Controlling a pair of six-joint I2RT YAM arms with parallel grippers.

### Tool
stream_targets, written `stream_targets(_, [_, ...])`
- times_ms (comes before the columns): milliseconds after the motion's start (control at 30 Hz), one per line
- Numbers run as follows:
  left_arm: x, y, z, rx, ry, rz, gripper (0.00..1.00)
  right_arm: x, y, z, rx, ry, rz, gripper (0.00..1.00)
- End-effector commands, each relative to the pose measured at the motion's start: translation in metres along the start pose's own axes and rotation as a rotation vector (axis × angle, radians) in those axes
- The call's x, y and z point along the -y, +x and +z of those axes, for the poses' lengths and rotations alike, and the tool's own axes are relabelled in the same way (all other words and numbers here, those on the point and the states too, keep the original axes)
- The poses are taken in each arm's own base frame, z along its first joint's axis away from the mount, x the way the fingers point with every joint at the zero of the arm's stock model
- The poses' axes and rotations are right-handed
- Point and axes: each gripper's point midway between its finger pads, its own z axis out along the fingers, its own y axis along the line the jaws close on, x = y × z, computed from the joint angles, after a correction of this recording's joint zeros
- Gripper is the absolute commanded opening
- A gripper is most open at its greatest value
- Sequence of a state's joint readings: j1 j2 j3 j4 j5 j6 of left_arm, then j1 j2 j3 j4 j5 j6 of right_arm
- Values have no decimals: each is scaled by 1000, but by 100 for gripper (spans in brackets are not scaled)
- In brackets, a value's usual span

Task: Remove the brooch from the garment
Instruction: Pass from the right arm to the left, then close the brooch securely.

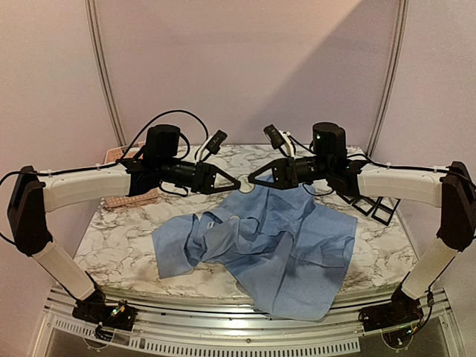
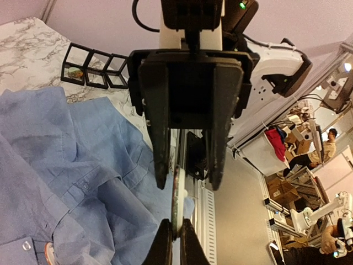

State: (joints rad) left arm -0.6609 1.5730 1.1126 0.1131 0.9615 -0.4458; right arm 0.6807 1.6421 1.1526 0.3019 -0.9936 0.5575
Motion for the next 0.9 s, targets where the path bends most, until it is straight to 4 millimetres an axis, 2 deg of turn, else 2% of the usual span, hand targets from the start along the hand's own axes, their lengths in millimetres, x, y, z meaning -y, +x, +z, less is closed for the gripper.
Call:
stream_targets(0, [-12, 0, -5, 14, -36, -11, 0, -11, -11, -3, 42, 6, -53, 36])
stream_targets(100, [-12, -4, -8, 27, -44, -6, 0, -12, -12, -5, 51, 8, -51, 46])
stream_targets(333, [-11, -9, -12, 48, -38, -9, 0, -4, -4, -2, 36, 25, -37, 59])
stream_targets(867, [-9, -11, -14, 59, -30, -8, 0, 13, 12, 13, -6, 41, 8, 59])
